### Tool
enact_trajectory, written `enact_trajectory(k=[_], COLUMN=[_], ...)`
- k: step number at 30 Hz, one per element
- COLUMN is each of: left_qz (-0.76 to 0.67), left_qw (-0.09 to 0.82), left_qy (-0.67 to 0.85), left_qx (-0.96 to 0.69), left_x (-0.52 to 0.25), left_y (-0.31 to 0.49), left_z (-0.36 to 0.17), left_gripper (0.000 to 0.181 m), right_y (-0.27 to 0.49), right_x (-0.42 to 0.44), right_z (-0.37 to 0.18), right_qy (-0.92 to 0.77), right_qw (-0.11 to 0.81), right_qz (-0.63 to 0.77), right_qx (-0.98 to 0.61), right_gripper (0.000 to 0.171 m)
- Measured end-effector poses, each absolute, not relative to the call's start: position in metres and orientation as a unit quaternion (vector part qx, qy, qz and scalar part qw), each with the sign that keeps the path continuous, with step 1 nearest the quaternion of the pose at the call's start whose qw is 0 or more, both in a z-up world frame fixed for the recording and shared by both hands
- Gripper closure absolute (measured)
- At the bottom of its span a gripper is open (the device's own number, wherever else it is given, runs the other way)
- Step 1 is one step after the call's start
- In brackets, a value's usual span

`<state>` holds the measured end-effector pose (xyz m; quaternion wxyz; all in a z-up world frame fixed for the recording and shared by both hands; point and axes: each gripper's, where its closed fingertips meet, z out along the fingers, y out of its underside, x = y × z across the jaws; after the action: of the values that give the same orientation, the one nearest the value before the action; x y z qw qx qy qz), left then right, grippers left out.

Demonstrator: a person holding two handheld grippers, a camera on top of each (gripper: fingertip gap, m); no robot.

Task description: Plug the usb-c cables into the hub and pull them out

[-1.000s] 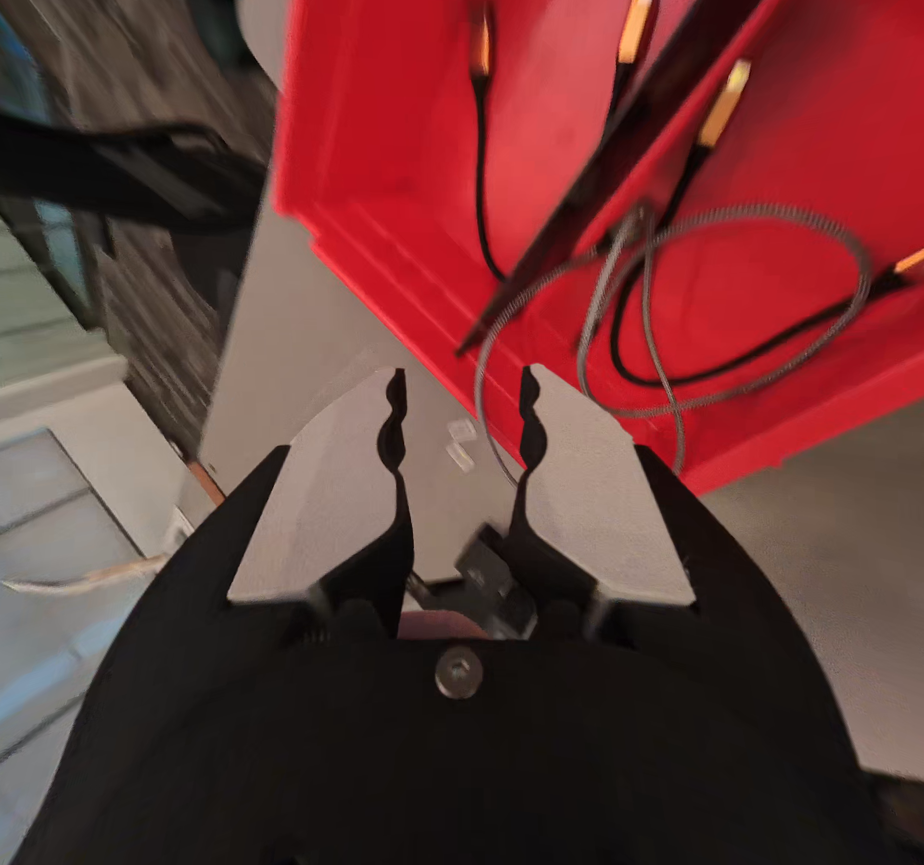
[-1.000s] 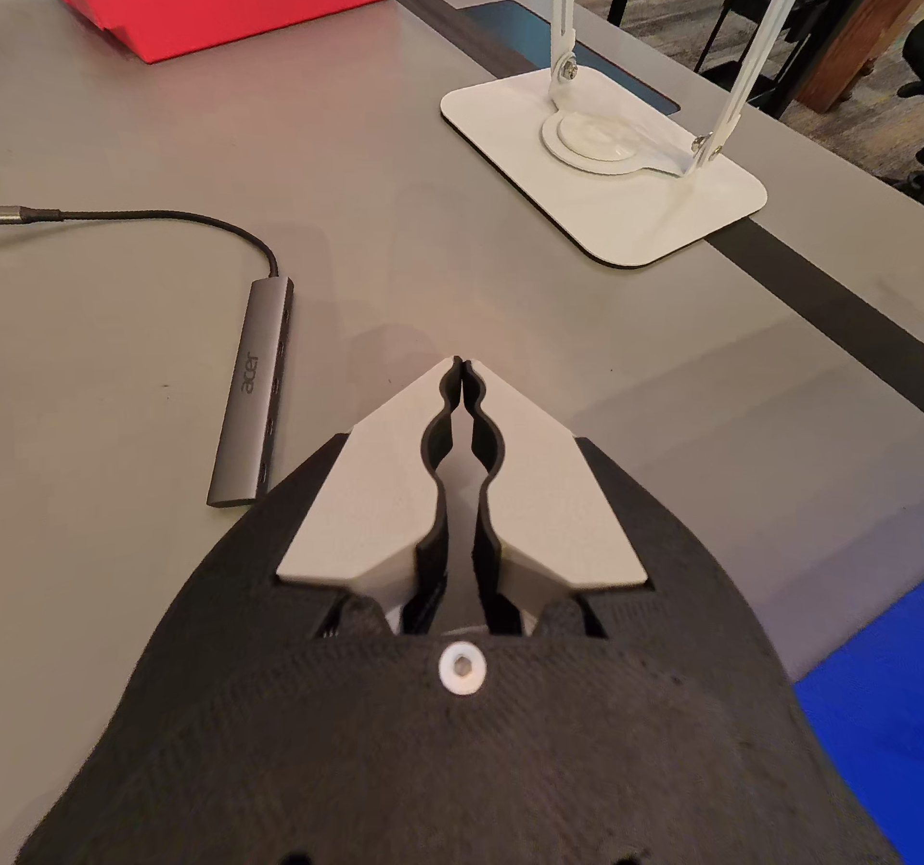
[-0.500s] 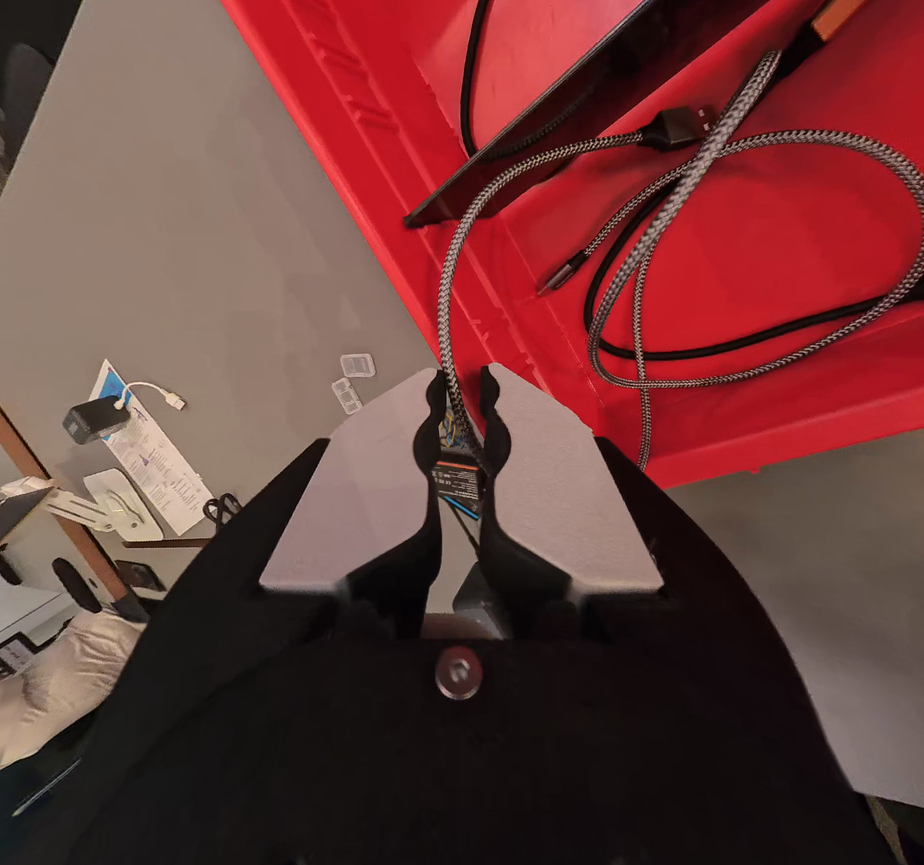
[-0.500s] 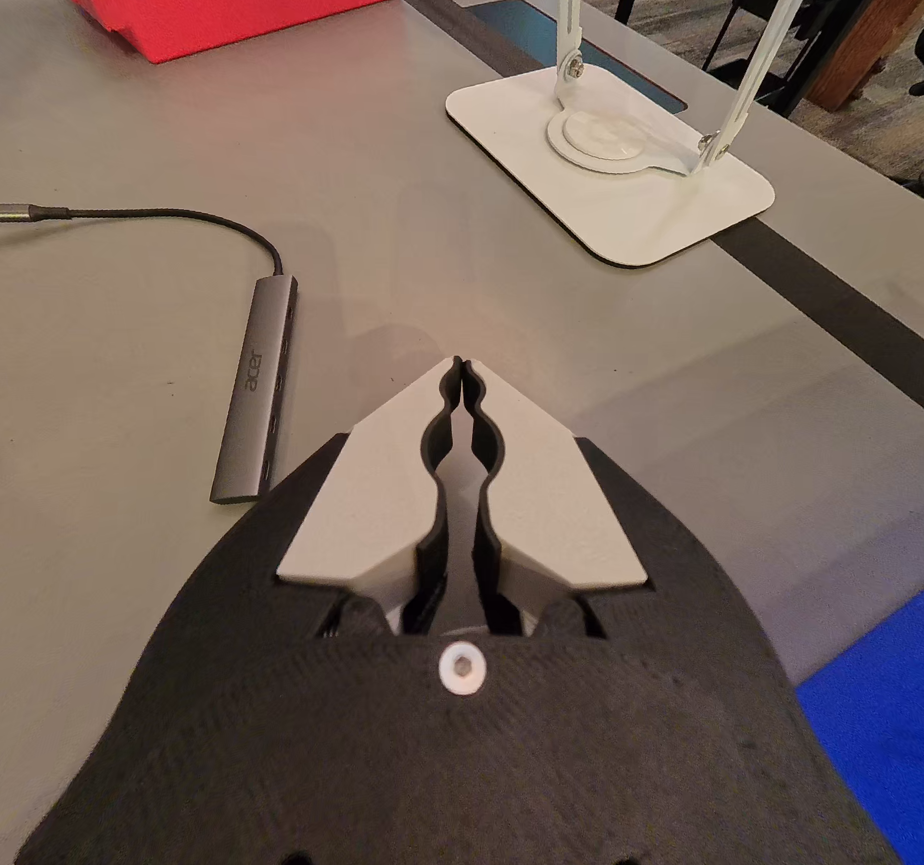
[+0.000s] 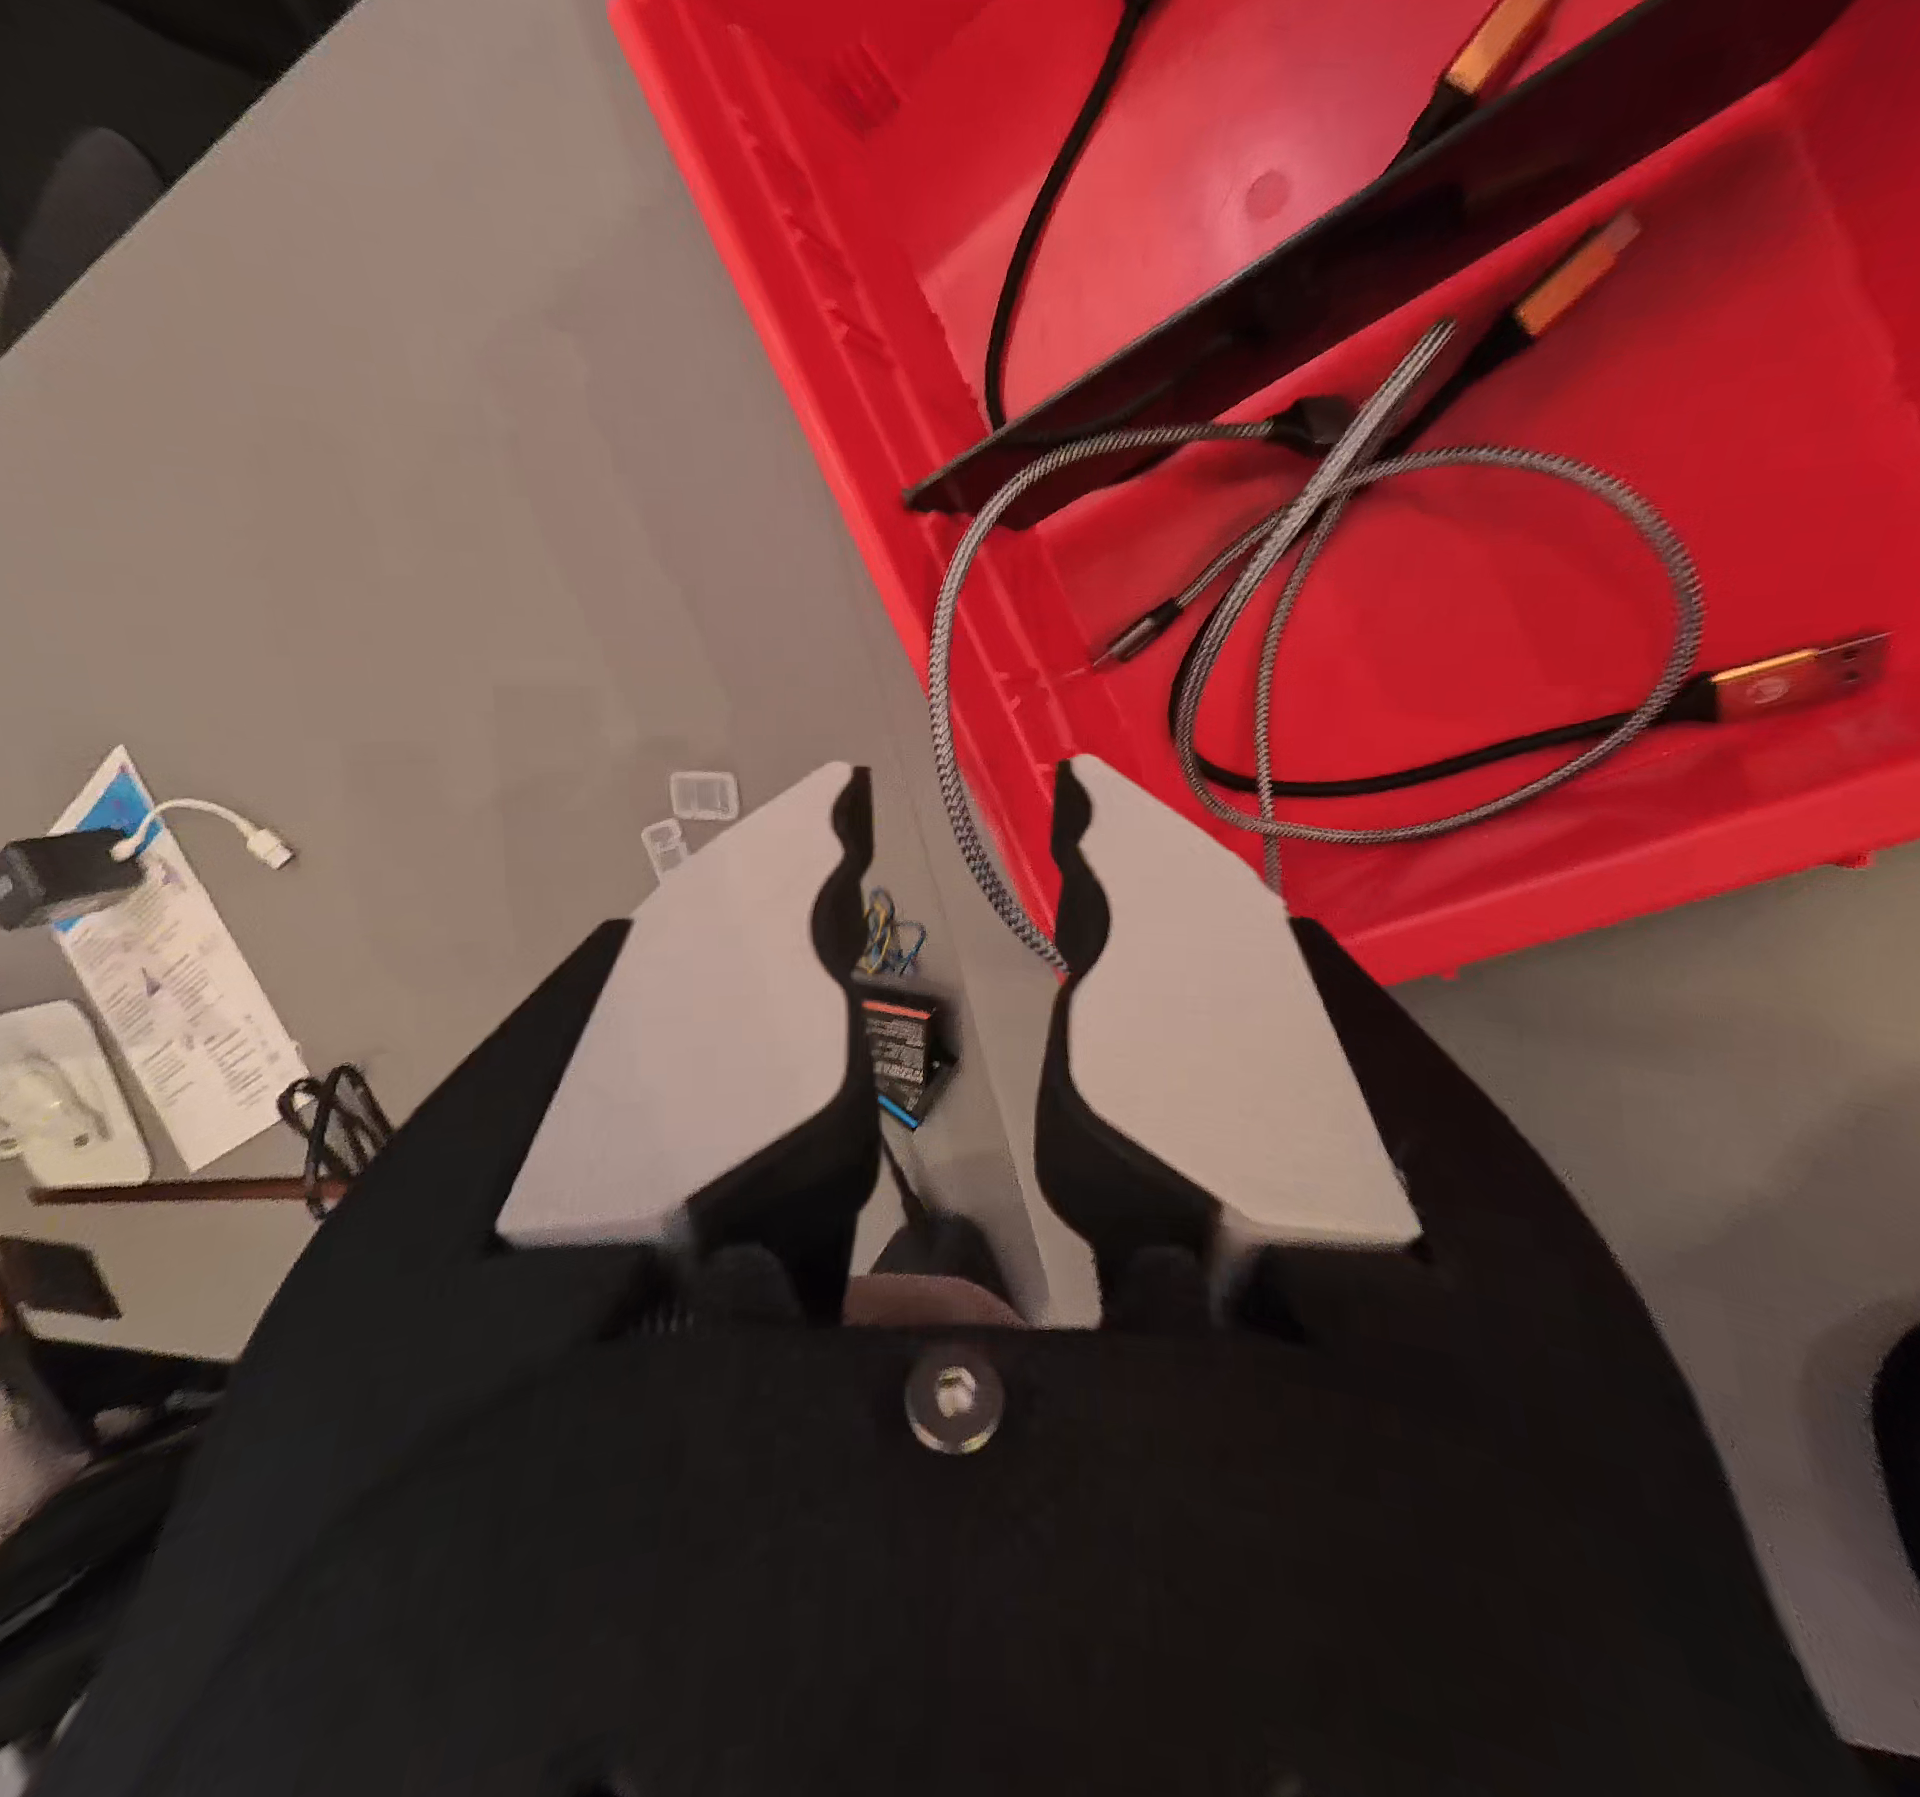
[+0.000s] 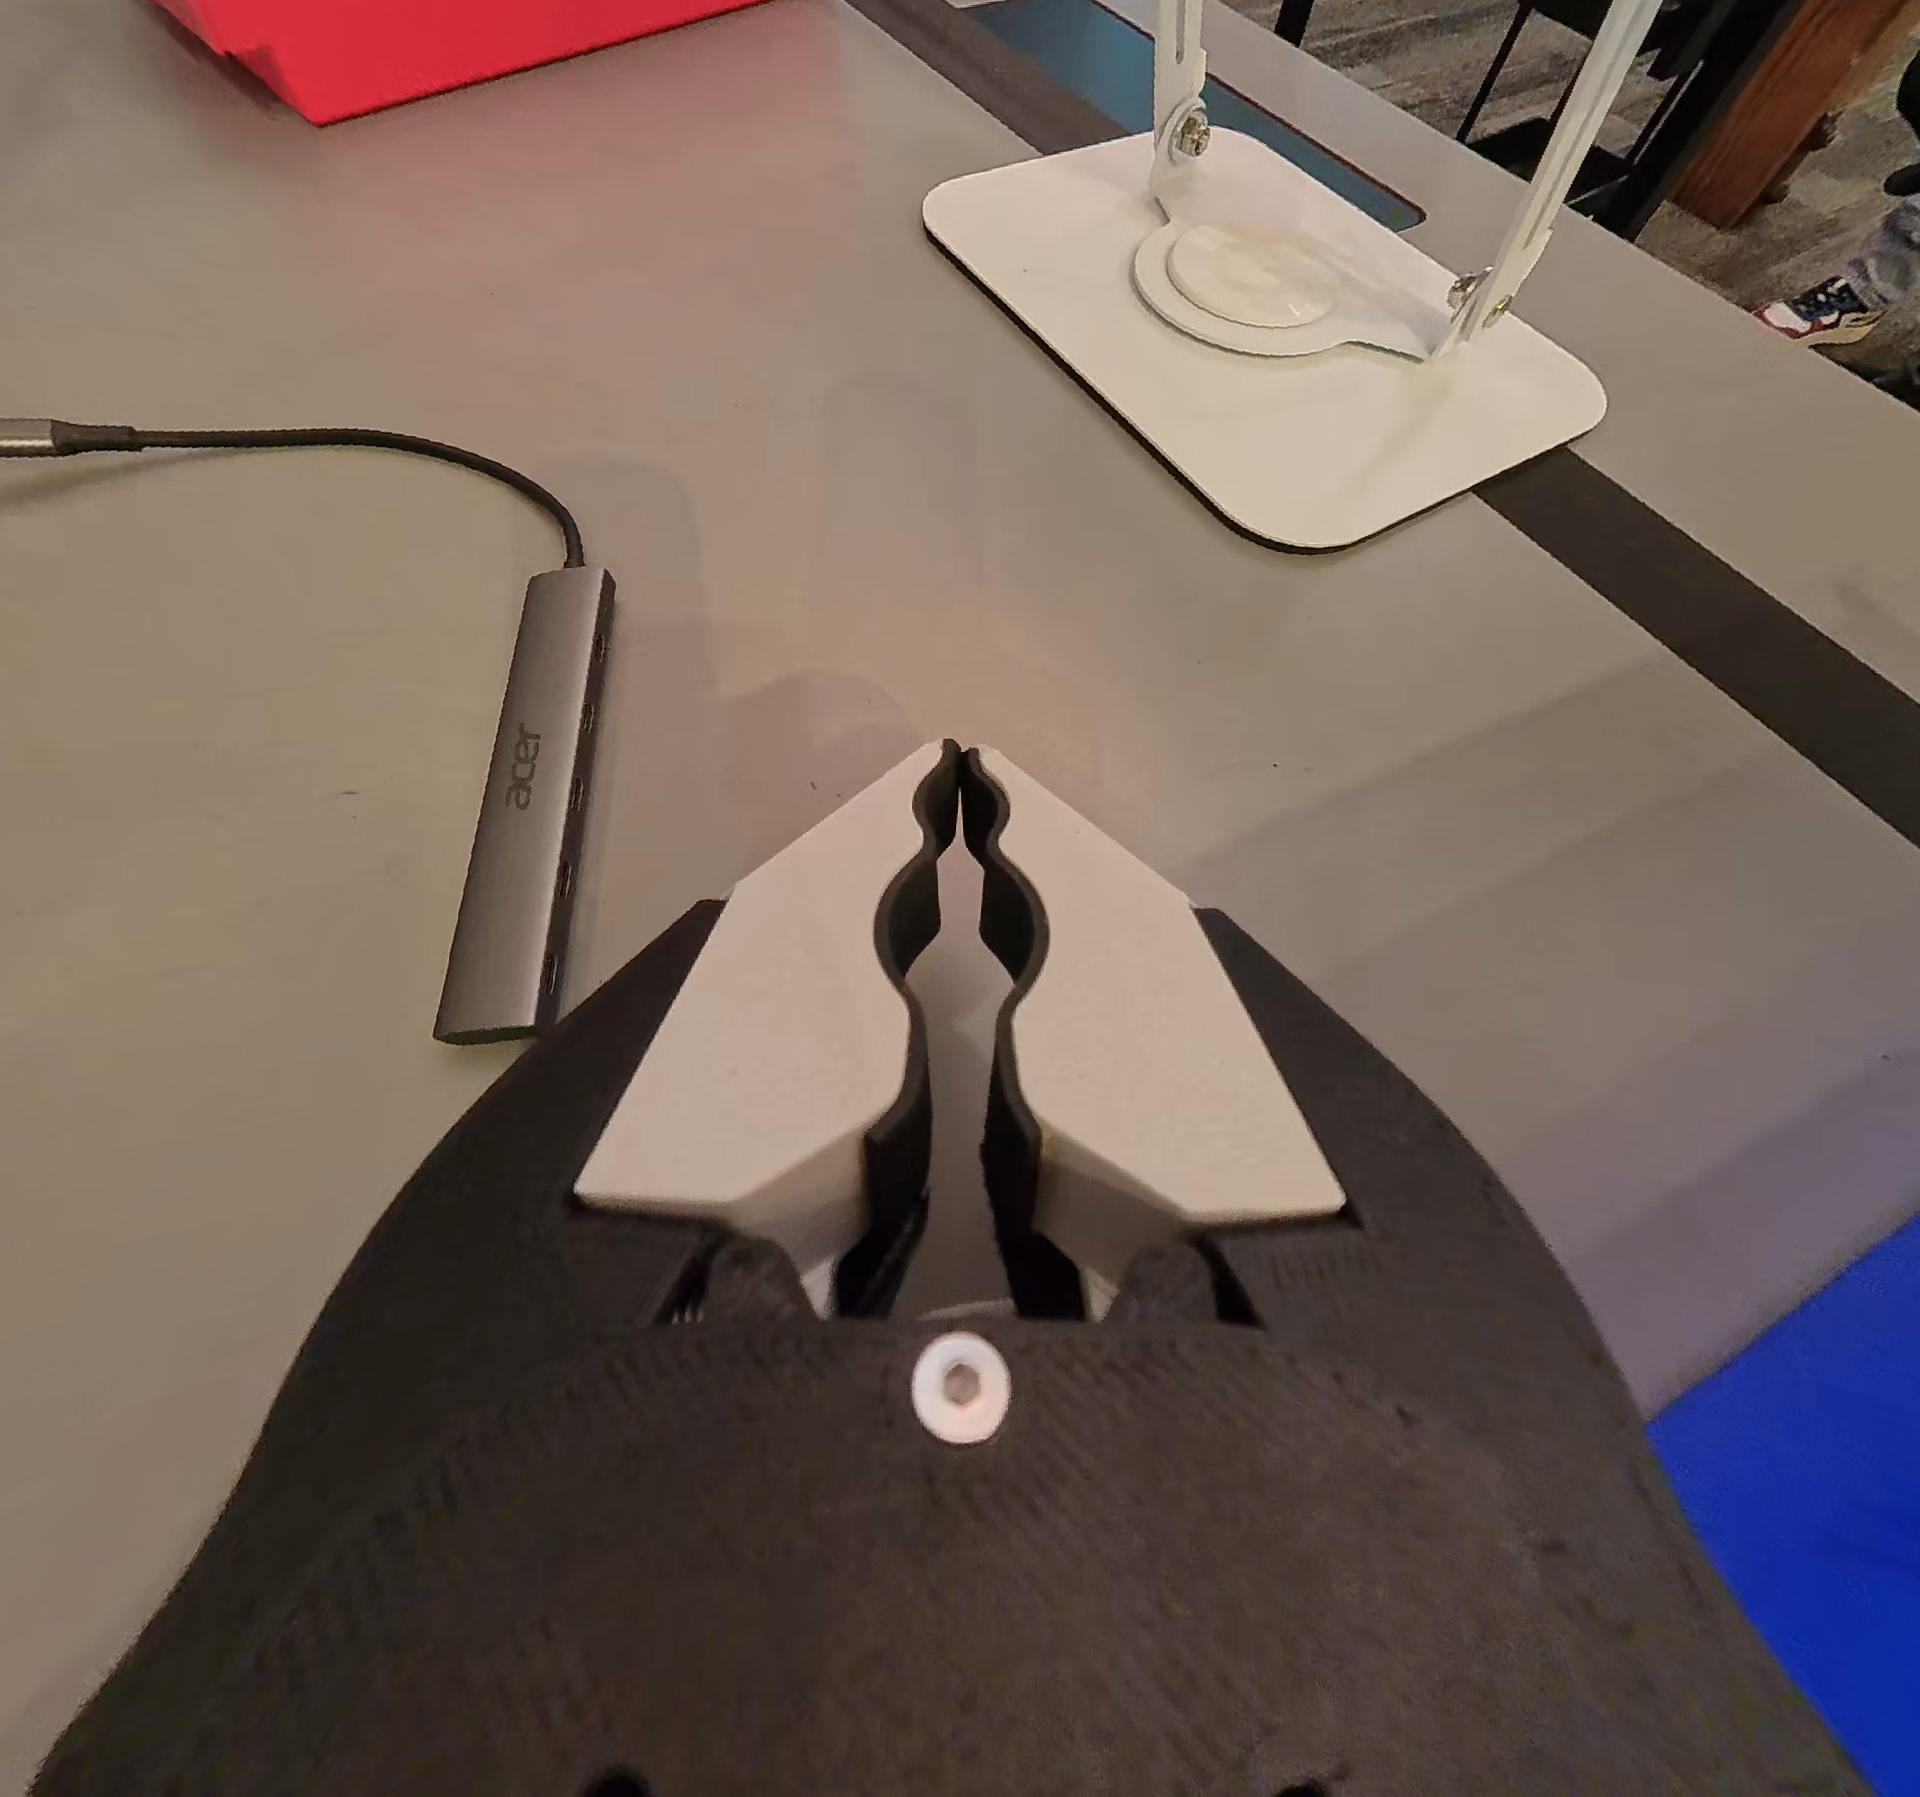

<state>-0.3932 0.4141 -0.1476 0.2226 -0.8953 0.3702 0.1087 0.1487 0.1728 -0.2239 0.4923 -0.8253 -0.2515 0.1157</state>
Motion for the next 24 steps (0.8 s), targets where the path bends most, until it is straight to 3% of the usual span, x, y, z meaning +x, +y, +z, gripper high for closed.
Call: enact_trajectory(k=[6, 14, 18, 24], left_qz=[0.113, 0.116, 0.111, 0.155], left_qw=[0.19, 0.248, 0.325, 0.473], left_qy=[0.363, 0.352, 0.345, 0.336], left_qx=[-0.905, -0.895, -0.873, -0.8], left_x=[-0.4, -0.398, -0.386, -0.368], left_y=[0.411, 0.419, 0.425, 0.436], left_z=[-0.165, -0.14, -0.091, 0.047], left_gripper=[0.177, 0.178, 0.178, 0.178], right_y=[0.173, 0.173, 0.173, 0.173], right_x=[0.148, 0.149, 0.149, 0.149], right_z=[-0.224, -0.224, -0.224, -0.223], right_qy=[-0.253, -0.252, -0.25, -0.247], right_qw=[0.492, 0.492, 0.492, 0.494], right_qz=[0.117, 0.12, 0.12, 0.123], right_qx=[-0.825, -0.825, -0.825, -0.825], right_gripper=[0.171, 0.171, 0.171, 0.171])
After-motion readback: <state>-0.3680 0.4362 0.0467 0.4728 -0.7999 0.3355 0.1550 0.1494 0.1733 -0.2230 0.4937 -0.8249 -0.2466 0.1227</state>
